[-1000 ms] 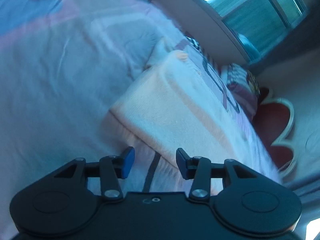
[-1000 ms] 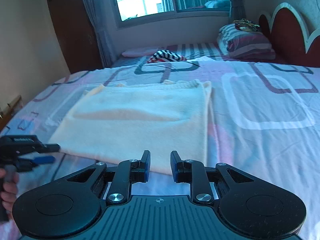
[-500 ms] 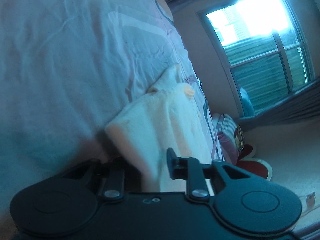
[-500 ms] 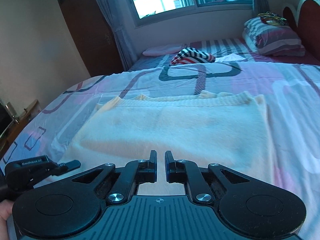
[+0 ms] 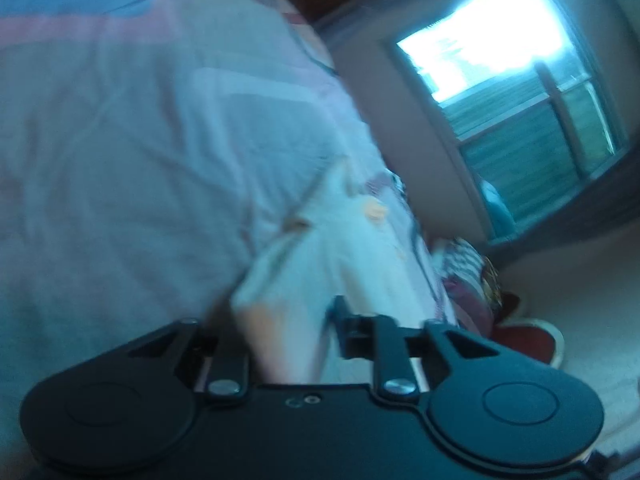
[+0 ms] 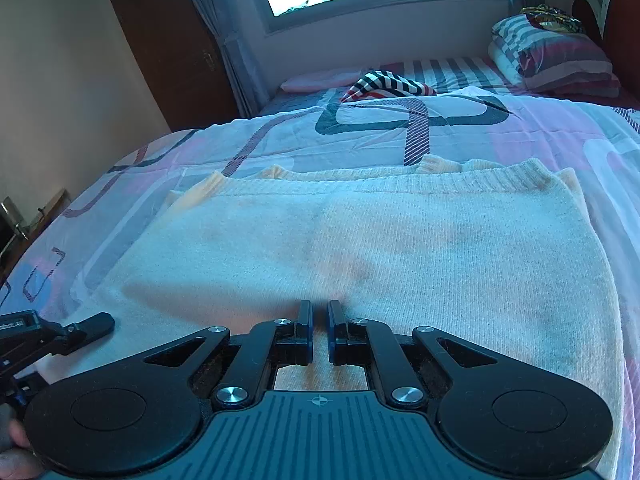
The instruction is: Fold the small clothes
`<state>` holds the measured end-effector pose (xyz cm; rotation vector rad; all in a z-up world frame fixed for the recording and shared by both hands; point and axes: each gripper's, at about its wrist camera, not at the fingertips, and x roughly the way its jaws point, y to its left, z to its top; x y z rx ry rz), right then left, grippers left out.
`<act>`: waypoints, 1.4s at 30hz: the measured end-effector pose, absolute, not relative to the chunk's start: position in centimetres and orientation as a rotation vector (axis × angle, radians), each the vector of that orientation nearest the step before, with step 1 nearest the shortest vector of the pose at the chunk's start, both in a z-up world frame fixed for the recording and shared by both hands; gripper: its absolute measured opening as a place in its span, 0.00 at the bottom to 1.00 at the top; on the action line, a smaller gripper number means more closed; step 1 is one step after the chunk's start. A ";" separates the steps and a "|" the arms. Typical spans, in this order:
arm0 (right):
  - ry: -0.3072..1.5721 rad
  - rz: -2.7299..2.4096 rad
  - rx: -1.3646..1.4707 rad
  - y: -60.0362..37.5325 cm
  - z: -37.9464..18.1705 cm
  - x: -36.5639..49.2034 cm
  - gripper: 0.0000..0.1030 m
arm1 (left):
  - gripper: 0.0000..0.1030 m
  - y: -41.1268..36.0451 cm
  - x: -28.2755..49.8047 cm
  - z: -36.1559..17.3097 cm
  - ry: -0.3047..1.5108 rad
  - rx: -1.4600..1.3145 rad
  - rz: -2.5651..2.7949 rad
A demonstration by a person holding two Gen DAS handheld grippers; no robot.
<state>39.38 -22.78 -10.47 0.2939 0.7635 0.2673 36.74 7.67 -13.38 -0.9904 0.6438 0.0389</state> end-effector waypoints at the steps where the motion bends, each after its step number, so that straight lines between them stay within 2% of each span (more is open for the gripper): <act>1: 0.763 0.266 0.292 -22.7 -10.5 39.4 0.06 | 0.19 7.9 36.8 -13.6 0.642 -1.010 0.042; 4: 0.759 0.263 0.288 -22.6 -10.6 39.4 0.05 | 0.06 8.1 37.4 -13.2 0.672 -0.974 0.032; 10: 0.757 0.265 0.293 -22.8 -10.7 39.4 0.04 | 0.05 4.3 37.8 -6.9 0.563 -0.736 -0.176; 15: 0.676 0.186 0.447 -27.1 -8.9 37.3 0.05 | 0.05 -1.5 38.7 -3.8 0.594 -0.569 -0.353; 19: 0.601 0.084 0.551 -33.3 -7.4 34.4 0.05 | 0.05 -6.4 39.0 -3.4 0.644 -0.469 -0.453; 24: 0.571 -0.029 0.652 -40.8 -6.6 30.8 0.05 | 0.05 -12.3 38.0 -6.0 0.761 -0.382 -0.542; 26: 0.565 -0.052 0.689 -42.7 -6.5 29.6 0.05 | 0.10 -14.9 37.9 -7.6 0.848 -0.331 -0.582; 28: 0.569 -0.054 0.726 -43.9 -6.7 28.7 0.05 | 0.21 -17.4 38.2 -9.2 0.976 -0.262 -0.616; 30: 0.577 -0.048 0.767 -44.8 -6.8 27.9 0.05 | 0.25 -17.7 37.2 -8.5 0.946 -0.237 -0.650; 31: 0.577 -0.044 0.775 -45.0 -6.8 27.5 0.08 | 0.28 -17.0 36.9 -7.7 0.915 -0.251 -0.669; 33: 0.571 -0.022 0.785 -44.7 -6.7 27.3 0.35 | 0.35 -14.9 36.9 -6.1 0.854 -0.295 -0.659; 34: 0.564 -0.010 0.786 -44.4 -6.5 27.3 0.55 | 0.44 -13.5 37.1 -5.3 0.810 -0.312 -0.629; 35: 0.552 0.010 0.783 -43.9 -6.5 27.5 0.56 | 0.52 -12.5 37.2 -4.6 0.766 -0.315 -0.584; 36: 0.548 0.039 0.780 -43.4 -6.4 27.8 0.56 | 0.53 -11.4 37.7 -4.1 0.732 -0.306 -0.531; 42: 0.608 0.158 0.713 -39.5 -6.4 31.4 0.55 | 0.54 -8.4 41.9 -5.3 0.788 -0.229 -0.357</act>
